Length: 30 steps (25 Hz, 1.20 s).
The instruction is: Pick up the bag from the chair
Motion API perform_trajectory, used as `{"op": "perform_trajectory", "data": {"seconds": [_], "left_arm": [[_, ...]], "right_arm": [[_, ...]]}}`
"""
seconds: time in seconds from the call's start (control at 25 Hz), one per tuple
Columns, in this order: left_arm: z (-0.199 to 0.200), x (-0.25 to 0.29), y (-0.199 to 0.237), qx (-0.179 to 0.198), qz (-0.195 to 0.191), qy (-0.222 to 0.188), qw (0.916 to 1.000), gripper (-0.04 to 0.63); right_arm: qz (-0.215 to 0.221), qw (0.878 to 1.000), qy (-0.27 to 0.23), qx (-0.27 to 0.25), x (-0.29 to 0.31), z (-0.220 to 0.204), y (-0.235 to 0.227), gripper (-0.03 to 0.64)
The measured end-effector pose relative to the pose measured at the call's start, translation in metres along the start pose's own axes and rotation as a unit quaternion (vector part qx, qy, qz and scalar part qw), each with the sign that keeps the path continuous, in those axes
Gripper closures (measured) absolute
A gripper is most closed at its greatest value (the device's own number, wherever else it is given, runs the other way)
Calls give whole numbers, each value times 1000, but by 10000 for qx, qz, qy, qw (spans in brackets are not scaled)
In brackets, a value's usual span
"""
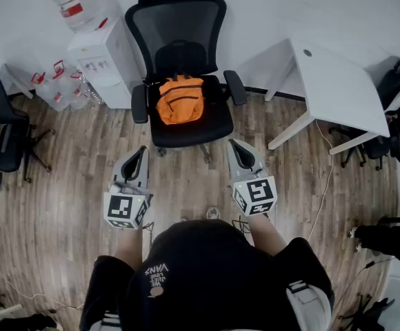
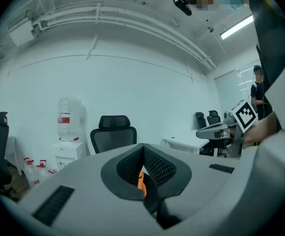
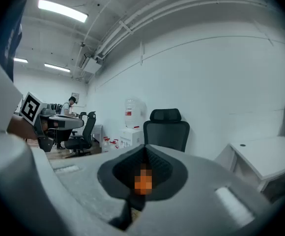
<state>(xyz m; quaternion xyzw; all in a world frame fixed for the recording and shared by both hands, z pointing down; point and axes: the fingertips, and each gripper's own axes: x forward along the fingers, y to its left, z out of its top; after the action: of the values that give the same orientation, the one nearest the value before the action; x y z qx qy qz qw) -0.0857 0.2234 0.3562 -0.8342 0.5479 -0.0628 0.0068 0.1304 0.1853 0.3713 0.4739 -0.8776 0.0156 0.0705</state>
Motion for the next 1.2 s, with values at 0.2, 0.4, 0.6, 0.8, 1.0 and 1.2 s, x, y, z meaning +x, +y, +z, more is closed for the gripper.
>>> {"op": "perform_trajectory", "data": {"seconds": [0.2, 0.4, 0.6, 0.8, 1.0, 1.2], "left_arm": [[-1, -5, 2, -54, 11, 17, 10000, 592], [0, -10, 5, -14, 3, -24, 10000, 592], [0, -16, 8, -14, -96, -59, 9999, 592], [-4, -22, 11, -51, -292, -124, 9995, 592], [-9, -28, 13, 29, -516, -93, 9986, 592], [-14, -25, 16, -30, -564, -79, 9984, 592]], "right_arm": [[54, 10000, 13, -59, -2, 1, 8, 620], [65, 10000, -58, 35, -3, 4, 13, 620], [-21, 9998, -135, 119, -2, 8, 20, 618], [-137, 9997, -115, 184, -5, 3, 29, 618], [-276, 9992, -117, 249, -12, -3, 39, 618], [-386, 9989, -88, 256, -13, -5, 36, 618]]}}
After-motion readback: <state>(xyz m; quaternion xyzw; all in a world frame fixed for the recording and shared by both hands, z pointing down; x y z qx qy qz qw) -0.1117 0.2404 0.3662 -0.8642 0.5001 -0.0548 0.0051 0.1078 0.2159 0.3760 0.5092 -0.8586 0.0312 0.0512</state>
